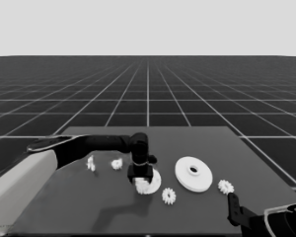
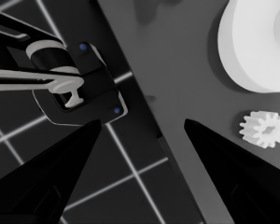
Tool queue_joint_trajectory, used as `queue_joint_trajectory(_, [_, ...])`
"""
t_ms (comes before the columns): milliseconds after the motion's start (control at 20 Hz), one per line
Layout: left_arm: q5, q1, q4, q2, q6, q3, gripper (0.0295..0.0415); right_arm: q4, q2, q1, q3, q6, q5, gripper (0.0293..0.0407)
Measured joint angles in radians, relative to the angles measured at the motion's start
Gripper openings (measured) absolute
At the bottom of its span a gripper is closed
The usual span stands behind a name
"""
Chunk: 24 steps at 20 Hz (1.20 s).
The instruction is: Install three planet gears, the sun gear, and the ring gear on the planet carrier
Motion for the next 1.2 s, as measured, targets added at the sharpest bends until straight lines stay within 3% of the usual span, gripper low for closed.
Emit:
queue_joint_trajectory(50, [0.002, -0.123, -0.106, -0.004, -0.032, 0.037, 0.0385, 0.0, 0.0, 0.0, 0.0, 0.0, 0.0, 0.0385])
queue_joint_trajectory(150, [-0.01, -0.24, -0.21, 0.0, -0.03, 0.03, 0.0385, 0.0, 0.0, 0.0, 0.0, 0.0, 0.0, 0.0385])
queue_joint_trajectory(450, [-0.015, -0.292, -0.261, 0.004, -0.015, 0.012, 0.0385, 0.0, 0.0, 0.0, 0.0, 0.0, 0.0, 0.0385])
queue_joint_trajectory(600, [0.002, -0.286, -0.253, -0.201, 0.482, -0.278, 0.0385, 0.0, 0.0, 0.0, 0.0, 0.0, 0.0, 0.0385])
queue_joint_trajectory(950, [0.004, -0.281, -0.247, -0.184, 0.644, -0.461, 0.0385, 0.0, 0.0, 0.0, 0.0, 0.0, 0.0, 0.0385])
queue_joint_trajectory(1000, [-0.085, -0.168, -0.13, -0.186, 0.644, -0.456, 0.0385, 0.0, 0.0, 0.0, 0.0, 0.0, 0.0, 0.0385])
queue_joint_trajectory(1050, [-0.14, -0.057, -0.061, -0.17, 0.662, -0.498, 0.0385, 0.0, 0.0, 0.0, 0.0, 0.0, 0.0, 0.0385])
queue_joint_trajectory(1200, [-0.215, 0.051, -0.001, -0.114, 0.726, -0.633, 0.0385, 0.0, 0.0, 0.0, 0.0, 0.0, 0.0, 0.0385])
